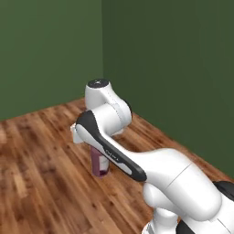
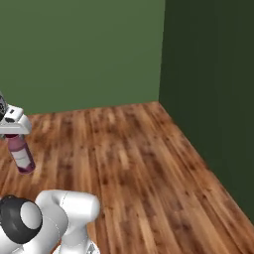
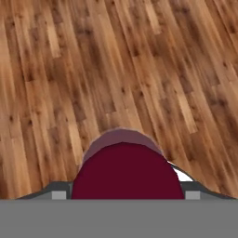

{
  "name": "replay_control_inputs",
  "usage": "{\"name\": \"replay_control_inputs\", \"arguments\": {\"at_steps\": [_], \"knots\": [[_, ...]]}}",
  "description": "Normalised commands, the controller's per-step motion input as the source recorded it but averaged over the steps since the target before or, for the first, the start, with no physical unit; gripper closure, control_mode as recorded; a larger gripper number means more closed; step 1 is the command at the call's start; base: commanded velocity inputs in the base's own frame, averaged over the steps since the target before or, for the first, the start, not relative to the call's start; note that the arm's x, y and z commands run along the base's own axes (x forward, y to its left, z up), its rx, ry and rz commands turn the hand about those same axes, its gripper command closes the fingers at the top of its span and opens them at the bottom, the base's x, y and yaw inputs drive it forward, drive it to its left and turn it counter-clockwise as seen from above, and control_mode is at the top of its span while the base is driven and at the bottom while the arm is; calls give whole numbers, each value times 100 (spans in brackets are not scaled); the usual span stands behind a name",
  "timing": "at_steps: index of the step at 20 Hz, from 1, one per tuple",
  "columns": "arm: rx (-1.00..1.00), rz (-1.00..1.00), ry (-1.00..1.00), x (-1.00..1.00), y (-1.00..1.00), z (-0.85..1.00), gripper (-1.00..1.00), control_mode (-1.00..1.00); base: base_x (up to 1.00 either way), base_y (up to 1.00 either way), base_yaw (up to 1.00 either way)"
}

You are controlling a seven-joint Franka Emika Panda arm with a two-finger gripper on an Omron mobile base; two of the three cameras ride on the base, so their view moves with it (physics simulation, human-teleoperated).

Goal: There is a wine glass and glass cup on the dining counter. Place the wine bottle next to the wine glass and the juice bottle next to the glass cup.

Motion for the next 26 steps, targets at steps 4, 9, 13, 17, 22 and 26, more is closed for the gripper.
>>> {"name": "replay_control_inputs", "arguments": {"at_steps": [4,9,13,17,22,26], "knots": [[0,0,0,0,0,0,100,100,85,-5,29],[0,0,0,0,0,0,100,100,85,-4,29],[0,0,0,0,0,0,100,100,85,-3,31],[0,0,0,0,0,0,100,100,85,-4,31],[0,0,0,0,0,0,100,100,86,-4,30],[0,0,0,0,0,0,100,100,86,-4,29]]}}
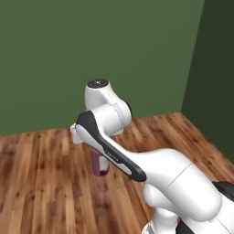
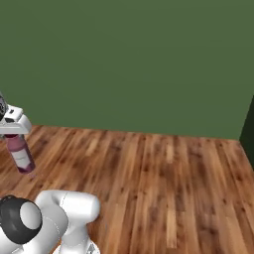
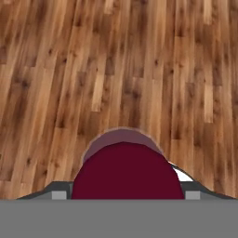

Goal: There is a wine glass and glass cup on the dining counter. Place the wine bottle next to the wine glass and the juice bottle next to the glass cup.

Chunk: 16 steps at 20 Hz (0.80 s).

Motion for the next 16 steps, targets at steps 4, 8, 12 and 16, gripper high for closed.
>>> {"name": "replay_control_inputs", "arguments": {"at_steps": [4,8,12,16], "knots": [[0,0,0,0,0,0,100,100,87,-4,28],[0,0,0,0,0,0,100,100,87,-4,27],[0,0,0,0,0,0,100,100,87,-4,28],[0,0,0,0,0,0,100,100,87,-4,28]]}}
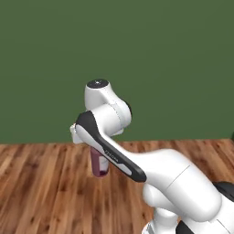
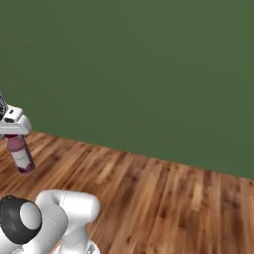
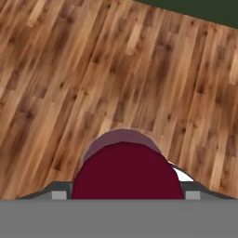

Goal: There is a wine glass and glass cup on the dining counter. Place the wine bottle next to the wine glass and the juice bottle next to the glass cup.

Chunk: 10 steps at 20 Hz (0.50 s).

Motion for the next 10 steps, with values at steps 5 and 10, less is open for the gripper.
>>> {"name": "replay_control_inputs", "arguments": {"at_steps": [5,10], "knots": [[0,0,0,0,0,0,100,100,87,-3,29],[0,0,0,0,0,0,100,100,82,0,37]]}}
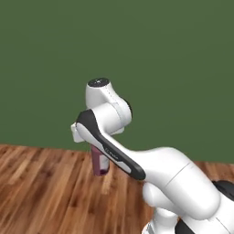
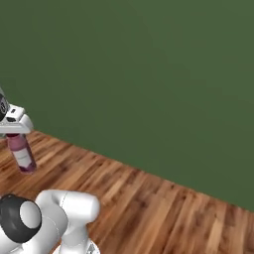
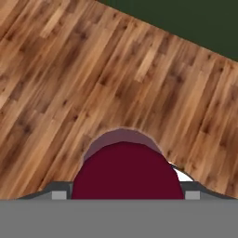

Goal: There is a wine glass and glass cup on the dining counter. Place the wine bottle next to the wine glass and the juice bottle next to the glass cup.

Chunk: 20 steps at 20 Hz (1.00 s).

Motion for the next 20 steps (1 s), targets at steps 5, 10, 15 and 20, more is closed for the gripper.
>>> {"name": "replay_control_inputs", "arguments": {"at_steps": [5,10,15,20], "knots": [[0,0,0,0,0,0,100,100,74,0,46],[0,0,0,0,0,0,100,100,73,0,47],[0,0,0,0,0,0,100,100,73,0,48],[0,0,0,0,0,0,100,100,74,0,46]]}}
